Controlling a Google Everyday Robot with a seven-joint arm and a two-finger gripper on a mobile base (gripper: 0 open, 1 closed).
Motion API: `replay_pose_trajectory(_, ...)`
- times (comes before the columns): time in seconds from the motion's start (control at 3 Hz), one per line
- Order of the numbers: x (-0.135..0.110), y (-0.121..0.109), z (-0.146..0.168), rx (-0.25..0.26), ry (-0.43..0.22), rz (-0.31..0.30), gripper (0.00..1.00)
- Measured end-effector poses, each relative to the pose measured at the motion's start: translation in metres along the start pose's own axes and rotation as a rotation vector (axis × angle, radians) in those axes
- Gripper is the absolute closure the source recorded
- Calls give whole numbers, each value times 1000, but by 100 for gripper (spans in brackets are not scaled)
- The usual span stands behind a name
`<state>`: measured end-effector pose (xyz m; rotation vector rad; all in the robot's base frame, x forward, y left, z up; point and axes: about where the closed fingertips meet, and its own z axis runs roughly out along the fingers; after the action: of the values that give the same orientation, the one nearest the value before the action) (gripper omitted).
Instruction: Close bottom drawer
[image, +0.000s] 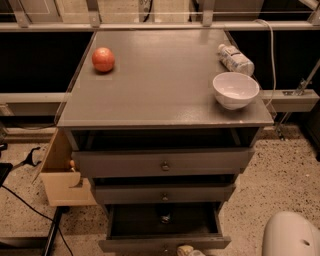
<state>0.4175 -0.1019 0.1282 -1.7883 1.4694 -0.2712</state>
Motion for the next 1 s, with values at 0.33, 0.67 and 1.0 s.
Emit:
replay_pose_trajectory(0.33, -1, -16, 9, 57, -6, -20, 100)
replay_pose_trajectory(0.67, -3, -32, 22, 104, -16, -37, 100)
replay_pose_trajectory(1.0, -1, -50, 38, 159, -24, -44, 100)
